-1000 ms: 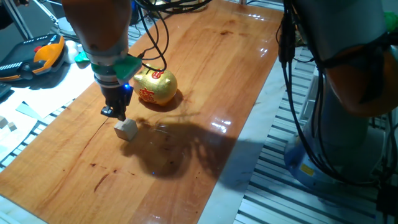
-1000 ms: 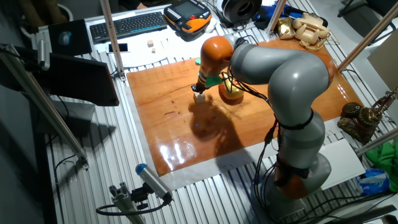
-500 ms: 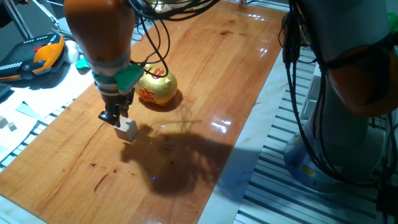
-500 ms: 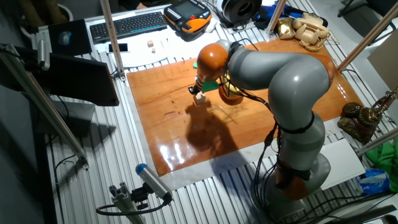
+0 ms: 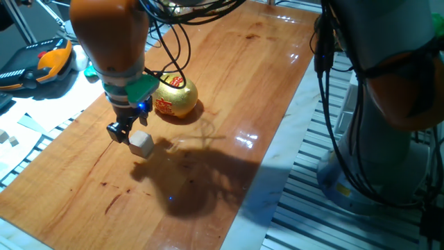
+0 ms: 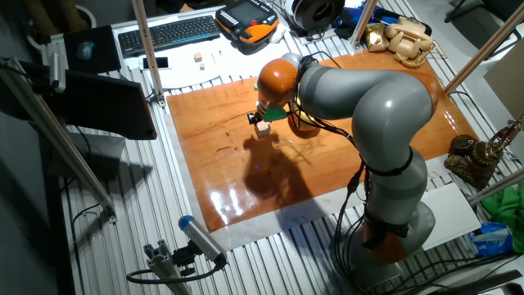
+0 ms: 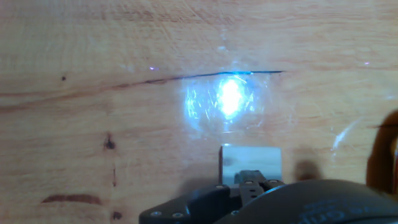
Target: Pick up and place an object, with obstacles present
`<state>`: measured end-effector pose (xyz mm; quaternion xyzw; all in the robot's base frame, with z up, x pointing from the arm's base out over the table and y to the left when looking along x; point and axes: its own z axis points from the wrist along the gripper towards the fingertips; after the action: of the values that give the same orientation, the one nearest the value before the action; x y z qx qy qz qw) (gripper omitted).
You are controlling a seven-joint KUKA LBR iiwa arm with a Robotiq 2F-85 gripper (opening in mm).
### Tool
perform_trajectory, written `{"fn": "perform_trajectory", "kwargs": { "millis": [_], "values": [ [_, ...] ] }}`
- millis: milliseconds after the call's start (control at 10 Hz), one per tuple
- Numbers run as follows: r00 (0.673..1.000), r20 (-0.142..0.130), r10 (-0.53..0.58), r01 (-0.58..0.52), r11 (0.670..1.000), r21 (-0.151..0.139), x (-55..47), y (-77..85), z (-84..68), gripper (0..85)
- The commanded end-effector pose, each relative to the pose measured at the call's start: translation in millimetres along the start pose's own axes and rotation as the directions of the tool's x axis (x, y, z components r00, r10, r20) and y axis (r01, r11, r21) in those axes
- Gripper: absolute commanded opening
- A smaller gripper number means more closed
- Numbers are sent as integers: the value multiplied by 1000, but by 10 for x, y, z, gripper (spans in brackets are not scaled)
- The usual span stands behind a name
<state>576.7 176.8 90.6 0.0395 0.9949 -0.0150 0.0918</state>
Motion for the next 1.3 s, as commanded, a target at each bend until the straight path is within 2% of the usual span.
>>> {"fn": "perform_trajectory", "kwargs": {
  "millis": [0, 400, 900, 1200],
  "values": [
    [1000, -4, 1, -1, 1000, 1, -6, 1, 20, 680],
    [1000, -4, -7, 7, 1000, -4, -48, -55, 182, 680],
    [1000, -19, -5, 5, 1000, -9, -57, -77, 292, 680],
    [1000, -21, -13, 13, 1000, 2, -21, -38, 338, 680]
  ]
}}
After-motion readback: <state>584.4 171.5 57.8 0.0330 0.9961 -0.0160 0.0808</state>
